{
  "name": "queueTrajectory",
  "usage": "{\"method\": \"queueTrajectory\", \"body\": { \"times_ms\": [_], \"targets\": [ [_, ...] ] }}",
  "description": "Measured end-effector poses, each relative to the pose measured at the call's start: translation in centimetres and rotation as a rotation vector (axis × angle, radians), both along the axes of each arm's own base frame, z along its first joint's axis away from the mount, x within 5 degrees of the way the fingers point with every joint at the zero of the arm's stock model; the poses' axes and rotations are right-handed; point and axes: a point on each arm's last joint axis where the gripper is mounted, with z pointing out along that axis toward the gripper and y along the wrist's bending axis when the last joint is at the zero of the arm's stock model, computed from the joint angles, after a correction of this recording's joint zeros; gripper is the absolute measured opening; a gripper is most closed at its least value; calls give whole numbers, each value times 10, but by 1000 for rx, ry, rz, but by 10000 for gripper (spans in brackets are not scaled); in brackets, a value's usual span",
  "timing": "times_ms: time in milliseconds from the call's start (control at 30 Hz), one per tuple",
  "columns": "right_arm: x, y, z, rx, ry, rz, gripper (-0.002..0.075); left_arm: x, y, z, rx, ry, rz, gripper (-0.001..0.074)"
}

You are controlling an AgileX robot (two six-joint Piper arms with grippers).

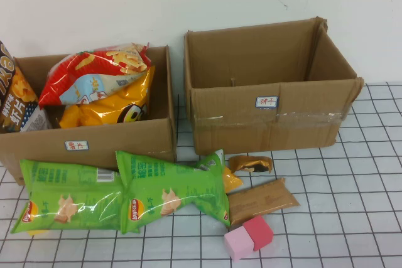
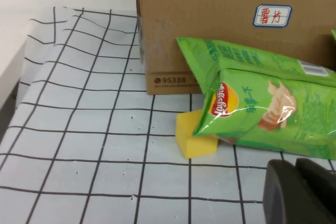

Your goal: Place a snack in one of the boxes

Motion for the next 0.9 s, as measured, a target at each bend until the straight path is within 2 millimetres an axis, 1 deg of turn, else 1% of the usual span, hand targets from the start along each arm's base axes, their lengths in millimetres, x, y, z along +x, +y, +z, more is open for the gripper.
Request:
{"method": "queueTrajectory", "body": {
  "times_ms": [267,433,767,833,900],
  "targets": [
    [0,0,0,0,0,0,-1,0,0,0,-8,0,-1,-1],
    [0,0,0,0,0,0,-1,0,-2,1,-69,-12,-2,-2],
    [0,0,0,0,0,0,-1,1,-9,4,-388,-28,0,-1],
    [0,0,0,0,0,0,-1,1,-12,5,-494,-26,-5,-1],
    [0,0,0,0,0,0,-1,1,-16,7,-653,-25,-11,-1]
  ]
}}
